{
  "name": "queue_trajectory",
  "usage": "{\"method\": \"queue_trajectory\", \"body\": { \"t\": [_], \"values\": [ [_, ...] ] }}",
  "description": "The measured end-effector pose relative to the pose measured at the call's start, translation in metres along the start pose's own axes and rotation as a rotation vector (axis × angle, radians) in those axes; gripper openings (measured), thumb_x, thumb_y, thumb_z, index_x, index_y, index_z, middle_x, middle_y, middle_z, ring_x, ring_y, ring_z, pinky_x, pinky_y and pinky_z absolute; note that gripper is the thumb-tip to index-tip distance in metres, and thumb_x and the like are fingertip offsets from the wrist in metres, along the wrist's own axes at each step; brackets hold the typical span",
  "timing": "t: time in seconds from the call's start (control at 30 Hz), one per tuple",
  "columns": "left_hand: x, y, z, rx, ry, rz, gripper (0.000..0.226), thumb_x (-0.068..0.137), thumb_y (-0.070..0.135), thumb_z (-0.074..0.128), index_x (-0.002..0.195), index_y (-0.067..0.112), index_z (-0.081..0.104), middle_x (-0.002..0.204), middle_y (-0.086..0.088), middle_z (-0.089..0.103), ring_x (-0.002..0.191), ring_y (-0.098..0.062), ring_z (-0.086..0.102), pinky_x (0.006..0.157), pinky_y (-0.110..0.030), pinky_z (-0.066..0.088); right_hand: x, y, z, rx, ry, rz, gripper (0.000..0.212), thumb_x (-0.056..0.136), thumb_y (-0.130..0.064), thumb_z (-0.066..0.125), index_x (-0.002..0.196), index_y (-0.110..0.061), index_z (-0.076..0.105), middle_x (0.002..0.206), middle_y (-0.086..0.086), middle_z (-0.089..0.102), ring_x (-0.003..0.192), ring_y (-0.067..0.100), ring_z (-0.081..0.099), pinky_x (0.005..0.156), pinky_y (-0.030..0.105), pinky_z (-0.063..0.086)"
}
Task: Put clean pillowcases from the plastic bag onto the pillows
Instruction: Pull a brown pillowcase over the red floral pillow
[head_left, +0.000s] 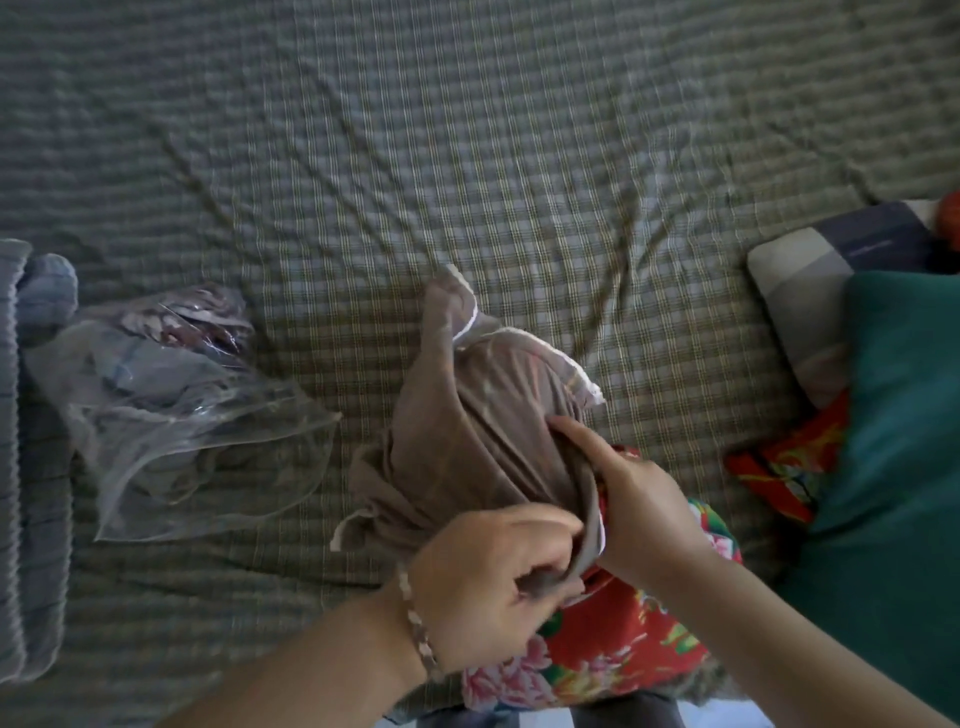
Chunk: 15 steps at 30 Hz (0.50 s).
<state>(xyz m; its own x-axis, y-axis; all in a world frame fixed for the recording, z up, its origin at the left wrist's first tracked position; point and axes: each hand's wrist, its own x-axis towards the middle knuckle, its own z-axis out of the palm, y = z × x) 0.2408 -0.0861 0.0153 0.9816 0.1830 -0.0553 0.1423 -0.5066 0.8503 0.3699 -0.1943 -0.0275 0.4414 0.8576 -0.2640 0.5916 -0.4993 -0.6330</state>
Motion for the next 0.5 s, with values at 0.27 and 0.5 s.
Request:
{"method": "queue_trajectory", "body": {
  "t": [0.27, 0.5],
  "values": [
    [-0.053, -0.081, -0.03, 0.716, 0.18, -0.49, 0.057, 0.035, -0.013, 0.083, 0.089, -0.001, 0.067, 0.094, -0.018, 0.064, 0.073, -0.035, 0.066, 0.047, -0.035, 0.055, -0.003, 0.004, -0.001, 0.394, 0.109, 0.497, 0.035, 0.058, -0.017, 0.081, 0.084, -0.029, 0.061, 0.067, -0.009, 0.064, 0.064, 0.006, 0.059, 0.054, 0.017, 0.04],
    [-0.033, -0.102, 0.001, 0.508, 0.293, -0.673, 0.028, 0.073, -0.01, 0.062, 0.099, 0.0, 0.061, 0.096, -0.015, 0.063, 0.087, -0.033, 0.062, 0.07, -0.037, 0.05, 0.005, 0.005, 0.006, 0.724, 0.3, 0.914, 0.025, 0.061, 0.003, 0.07, 0.071, -0.017, 0.061, 0.064, 0.001, 0.06, 0.063, 0.019, 0.054, 0.061, 0.029, 0.044]
  ]
}}
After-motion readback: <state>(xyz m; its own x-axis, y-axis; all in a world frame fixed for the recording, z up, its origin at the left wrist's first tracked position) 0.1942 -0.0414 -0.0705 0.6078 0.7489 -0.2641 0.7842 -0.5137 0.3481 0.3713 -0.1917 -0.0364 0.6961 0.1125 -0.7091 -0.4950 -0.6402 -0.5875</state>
